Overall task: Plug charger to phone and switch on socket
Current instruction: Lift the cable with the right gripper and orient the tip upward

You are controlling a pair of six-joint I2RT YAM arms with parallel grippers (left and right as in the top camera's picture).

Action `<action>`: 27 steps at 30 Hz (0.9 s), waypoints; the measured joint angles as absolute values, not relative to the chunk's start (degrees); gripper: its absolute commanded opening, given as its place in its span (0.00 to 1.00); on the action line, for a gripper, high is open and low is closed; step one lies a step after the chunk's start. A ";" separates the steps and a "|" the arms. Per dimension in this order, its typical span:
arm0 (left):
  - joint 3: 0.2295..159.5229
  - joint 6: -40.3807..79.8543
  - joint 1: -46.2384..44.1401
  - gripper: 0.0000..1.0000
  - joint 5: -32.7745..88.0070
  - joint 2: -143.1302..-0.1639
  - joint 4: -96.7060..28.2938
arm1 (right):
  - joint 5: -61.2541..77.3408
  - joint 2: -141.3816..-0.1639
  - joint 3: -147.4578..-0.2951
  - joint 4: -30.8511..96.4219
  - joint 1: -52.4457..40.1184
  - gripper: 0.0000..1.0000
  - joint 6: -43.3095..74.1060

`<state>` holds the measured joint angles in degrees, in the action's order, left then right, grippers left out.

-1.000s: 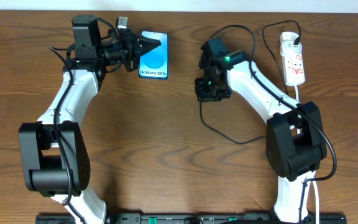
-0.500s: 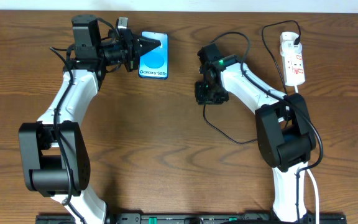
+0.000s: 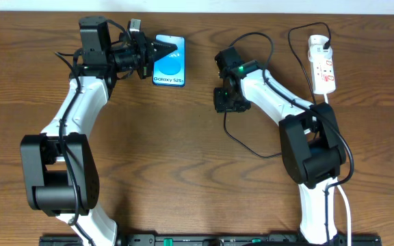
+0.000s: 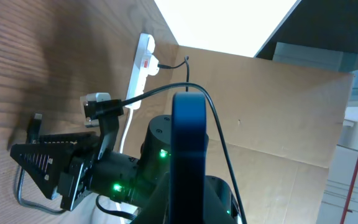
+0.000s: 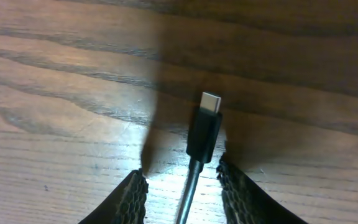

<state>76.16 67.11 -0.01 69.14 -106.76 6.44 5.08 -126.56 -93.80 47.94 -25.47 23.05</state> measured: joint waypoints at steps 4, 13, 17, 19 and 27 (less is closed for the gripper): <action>76.16 67.11 -0.01 0.07 69.14 -106.76 6.44 | 4.67 -126.89 -94.21 48.25 -25.47 0.09 23.33; 76.16 67.11 -0.01 0.07 69.14 -106.76 6.44 | 4.62 -127.11 -94.50 48.34 -25.47 0.01 23.49; 76.16 67.09 -0.01 0.07 69.14 -106.76 6.46 | 8.69 -127.15 -94.85 50.59 -25.34 0.01 18.70; 76.16 67.05 -0.01 0.07 69.14 -106.76 6.44 | 12.45 -127.15 -94.87 52.14 -25.02 0.01 15.20; 76.16 65.95 -0.01 0.07 69.65 -106.76 6.46 | 35.44 -125.29 -94.87 60.86 -20.18 0.01 -3.25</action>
